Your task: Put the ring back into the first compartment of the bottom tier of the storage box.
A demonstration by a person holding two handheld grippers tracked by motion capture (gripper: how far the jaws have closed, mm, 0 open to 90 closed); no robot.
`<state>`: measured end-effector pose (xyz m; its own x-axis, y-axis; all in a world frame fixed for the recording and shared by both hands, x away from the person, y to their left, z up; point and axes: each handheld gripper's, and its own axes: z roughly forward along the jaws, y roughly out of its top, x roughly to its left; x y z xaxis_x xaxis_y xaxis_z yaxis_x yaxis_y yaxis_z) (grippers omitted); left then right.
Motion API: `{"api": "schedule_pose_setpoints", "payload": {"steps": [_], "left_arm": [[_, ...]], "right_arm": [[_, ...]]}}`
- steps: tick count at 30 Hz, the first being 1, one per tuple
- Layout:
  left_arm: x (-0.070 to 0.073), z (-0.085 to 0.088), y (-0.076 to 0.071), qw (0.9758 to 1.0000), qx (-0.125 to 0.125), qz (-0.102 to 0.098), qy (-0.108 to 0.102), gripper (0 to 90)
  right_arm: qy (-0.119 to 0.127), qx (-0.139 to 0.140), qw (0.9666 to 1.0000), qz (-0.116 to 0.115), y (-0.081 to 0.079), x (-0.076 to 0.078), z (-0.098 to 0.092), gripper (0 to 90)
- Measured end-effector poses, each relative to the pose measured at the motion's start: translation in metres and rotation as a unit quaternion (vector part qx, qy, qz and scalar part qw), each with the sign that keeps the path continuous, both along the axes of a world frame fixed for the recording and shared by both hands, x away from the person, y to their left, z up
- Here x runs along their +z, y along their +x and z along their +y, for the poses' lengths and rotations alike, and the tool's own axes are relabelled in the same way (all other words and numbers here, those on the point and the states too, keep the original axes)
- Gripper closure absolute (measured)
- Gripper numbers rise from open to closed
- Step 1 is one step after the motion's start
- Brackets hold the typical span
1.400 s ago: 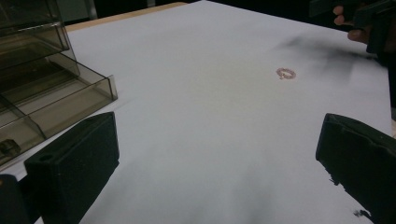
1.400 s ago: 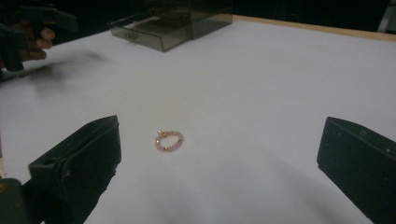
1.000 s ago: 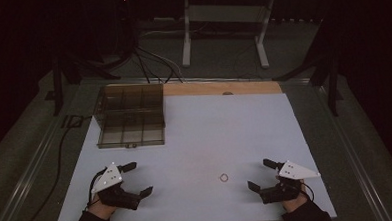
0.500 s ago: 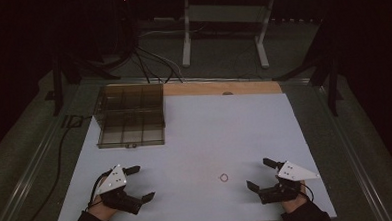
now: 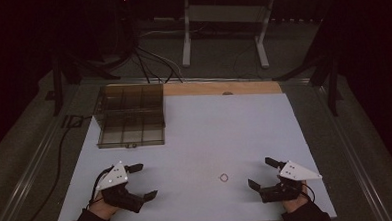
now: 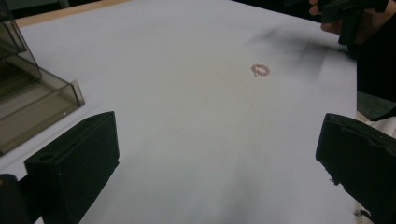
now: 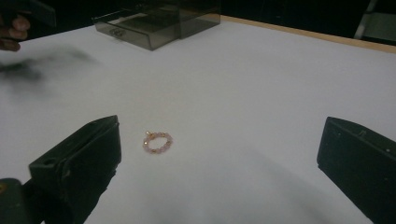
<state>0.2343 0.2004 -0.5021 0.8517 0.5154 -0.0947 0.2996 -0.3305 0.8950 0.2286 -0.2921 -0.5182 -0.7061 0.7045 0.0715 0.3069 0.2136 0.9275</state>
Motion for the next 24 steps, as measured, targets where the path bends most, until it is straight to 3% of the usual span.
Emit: {"api": "schedule_pose_setpoints", "payload": {"steps": [24], "left_arm": [[0.027, -0.03, 0.016, 0.9983, -0.054, -0.011, 0.017, 0.6]], "right_arm": [[0.002, -0.004, 1.0, -0.002, 0.0, 0.0, -0.001, 0.0]]}}
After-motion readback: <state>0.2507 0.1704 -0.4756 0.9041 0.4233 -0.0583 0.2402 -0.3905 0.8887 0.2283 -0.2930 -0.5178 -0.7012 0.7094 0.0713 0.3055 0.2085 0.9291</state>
